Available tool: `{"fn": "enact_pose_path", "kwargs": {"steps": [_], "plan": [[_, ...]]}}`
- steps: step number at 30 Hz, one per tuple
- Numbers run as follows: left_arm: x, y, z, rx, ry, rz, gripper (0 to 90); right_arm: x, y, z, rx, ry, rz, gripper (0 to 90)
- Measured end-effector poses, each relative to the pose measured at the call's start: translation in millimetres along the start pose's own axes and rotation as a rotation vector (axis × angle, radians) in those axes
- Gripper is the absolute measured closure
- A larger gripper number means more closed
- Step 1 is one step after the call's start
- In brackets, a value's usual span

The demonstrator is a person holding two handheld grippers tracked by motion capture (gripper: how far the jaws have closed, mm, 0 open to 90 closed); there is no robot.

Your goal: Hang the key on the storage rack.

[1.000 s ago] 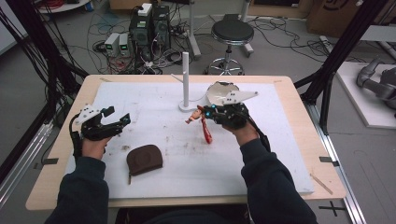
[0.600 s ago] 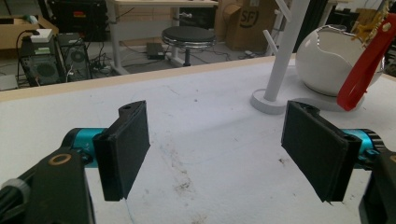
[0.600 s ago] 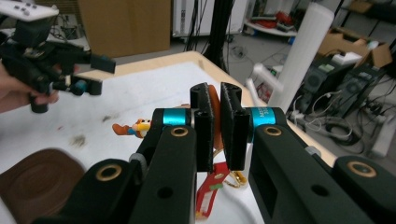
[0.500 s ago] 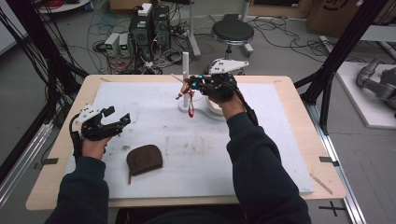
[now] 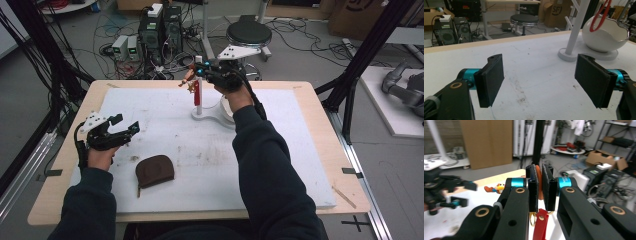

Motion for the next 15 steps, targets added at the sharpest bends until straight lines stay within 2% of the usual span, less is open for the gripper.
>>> {"fn": "enact_pose_path", "kwargs": {"steps": [3,6,9,15], "plan": [[-0.1,0.0,0.5,0.000,0.001,0.000,23.3,0.5,1.7,-9.0,-0.030,0.002,0.008,85.6],[-0.1,-0.2,1.0,0.001,-0.005,-0.001,23.3,-5.0,3.4,-14.4,-0.031,0.023,0.032,85.6],[-0.1,-0.2,0.7,0.000,-0.004,0.000,23.3,-10.5,7.1,-15.0,-0.028,0.019,0.062,85.6],[0.1,-0.5,0.5,-0.001,-0.007,-0.002,23.3,-12.1,16.4,-13.7,-0.040,0.007,0.066,85.6]]}}
Point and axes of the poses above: each handheld gripper's, and its own axes: y roughly forward along the jaws, x roughly out of its top, z roughly to its left, the point moved 6 cm from there along y, roughly forward along the jaws, and after that the axes turned 6 degrees about x, right-handed, at the moved point
